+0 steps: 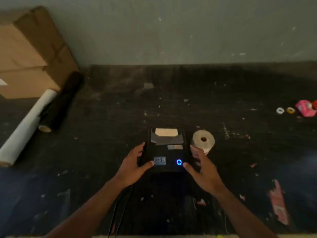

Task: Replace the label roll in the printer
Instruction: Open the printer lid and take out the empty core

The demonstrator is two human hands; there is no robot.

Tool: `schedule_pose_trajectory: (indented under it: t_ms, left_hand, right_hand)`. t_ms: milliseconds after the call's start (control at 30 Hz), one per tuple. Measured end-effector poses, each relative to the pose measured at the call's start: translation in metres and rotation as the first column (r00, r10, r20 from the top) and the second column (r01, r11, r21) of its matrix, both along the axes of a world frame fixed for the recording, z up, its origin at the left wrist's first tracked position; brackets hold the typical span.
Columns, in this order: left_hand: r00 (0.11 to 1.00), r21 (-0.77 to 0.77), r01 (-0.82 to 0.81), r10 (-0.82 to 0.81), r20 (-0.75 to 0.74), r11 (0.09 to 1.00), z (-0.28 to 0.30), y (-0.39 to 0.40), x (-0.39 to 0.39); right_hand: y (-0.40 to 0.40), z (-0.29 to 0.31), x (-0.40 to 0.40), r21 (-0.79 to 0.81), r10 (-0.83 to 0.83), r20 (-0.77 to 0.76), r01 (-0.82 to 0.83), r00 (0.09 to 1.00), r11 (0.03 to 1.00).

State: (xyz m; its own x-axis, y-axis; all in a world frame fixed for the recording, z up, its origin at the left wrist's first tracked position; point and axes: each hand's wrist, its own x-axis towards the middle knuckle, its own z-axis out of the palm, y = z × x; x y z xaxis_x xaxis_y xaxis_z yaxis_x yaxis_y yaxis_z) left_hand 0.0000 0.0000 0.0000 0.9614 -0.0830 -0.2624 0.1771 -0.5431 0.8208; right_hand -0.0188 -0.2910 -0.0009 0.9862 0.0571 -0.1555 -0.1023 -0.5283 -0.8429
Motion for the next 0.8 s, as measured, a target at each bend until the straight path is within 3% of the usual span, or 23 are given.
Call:
schedule_pose_trajectory:
  t_ms: [133, 367, 600, 800]
  left_hand:
    - [0.995, -0.055, -0.002, -0.004, -0.101, 0.998, -0.023, -0.009, -0.019]
    - [0.997, -0.021, -0.076, 0.076, -0.035, 0.997, -0.033, -0.015, -0.026]
    - [0.988, -0.072, -0.132, 0.125, -0.093, 0.989, -0.047, -0.015, -0.031]
    - [0.995, -0.026, -0.093, 0.092, -0.04, 0.995, -0.053, -0.011, -0.029]
  right_hand:
    - [0.012, -0.024, -0.019, 0.08, -0.029, -0.143, 0.041, 0.989, 0.996]
    - [0.016, -0.035, -0.014, 0.079, -0.107, -0.176, 0.122, 0.979, 0.989]
    - [0.015, -0.043, -0.014, 0.066, -0.114, -0.21, 0.131, 0.971, 0.989]
    - [0.014, -0.045, -0.016, -0.006, -0.136, -0.182, 0.138, 0.974, 0.99]
